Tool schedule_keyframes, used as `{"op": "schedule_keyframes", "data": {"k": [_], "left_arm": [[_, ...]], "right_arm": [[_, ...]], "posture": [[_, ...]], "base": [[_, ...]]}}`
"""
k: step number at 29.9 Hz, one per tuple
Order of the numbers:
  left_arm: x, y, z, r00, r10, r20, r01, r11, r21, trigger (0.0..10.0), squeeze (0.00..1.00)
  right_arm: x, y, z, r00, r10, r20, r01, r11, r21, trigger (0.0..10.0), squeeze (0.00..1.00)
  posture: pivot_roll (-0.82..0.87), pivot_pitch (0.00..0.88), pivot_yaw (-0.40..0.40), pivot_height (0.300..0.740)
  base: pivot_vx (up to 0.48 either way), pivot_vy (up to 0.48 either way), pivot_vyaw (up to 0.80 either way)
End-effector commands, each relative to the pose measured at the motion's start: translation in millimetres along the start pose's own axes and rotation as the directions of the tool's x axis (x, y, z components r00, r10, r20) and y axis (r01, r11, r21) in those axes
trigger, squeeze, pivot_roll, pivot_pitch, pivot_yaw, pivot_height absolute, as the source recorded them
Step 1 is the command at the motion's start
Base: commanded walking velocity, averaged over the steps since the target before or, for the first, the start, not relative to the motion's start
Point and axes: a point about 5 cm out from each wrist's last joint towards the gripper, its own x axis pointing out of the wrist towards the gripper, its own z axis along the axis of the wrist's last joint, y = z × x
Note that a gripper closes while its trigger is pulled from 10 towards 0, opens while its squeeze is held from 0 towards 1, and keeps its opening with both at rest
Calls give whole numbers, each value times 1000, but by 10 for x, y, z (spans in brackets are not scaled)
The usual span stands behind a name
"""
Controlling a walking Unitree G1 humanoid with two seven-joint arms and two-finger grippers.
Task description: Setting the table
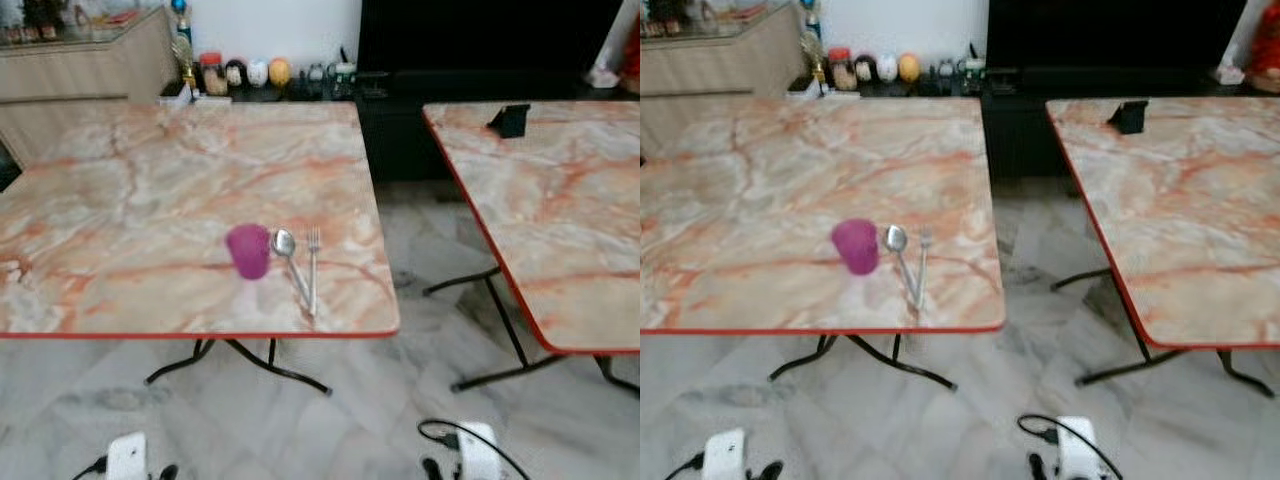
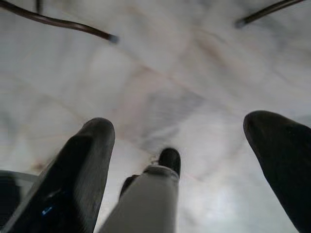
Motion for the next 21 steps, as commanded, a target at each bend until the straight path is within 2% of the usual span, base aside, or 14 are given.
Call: {"op": "schedule_keyframes", "data": {"k": [1,21], "left_arm": [[8,-27,8,1000,-2,-1,2,1000,-2,10000,0],[5,-38,-12,1000,4,-7,-4,1000,-6,10000,0]], "right_arm": [[-12,-81,-1,1000,-23,1,23,1000,-3,10000,0],[-9,-85,13,1000,-26,5,26,1000,0,10000,0]], "posture": [[-46,0,25,720],[-48,0,22,720]], "base": [[0,304,0],[0,304,0]]}}
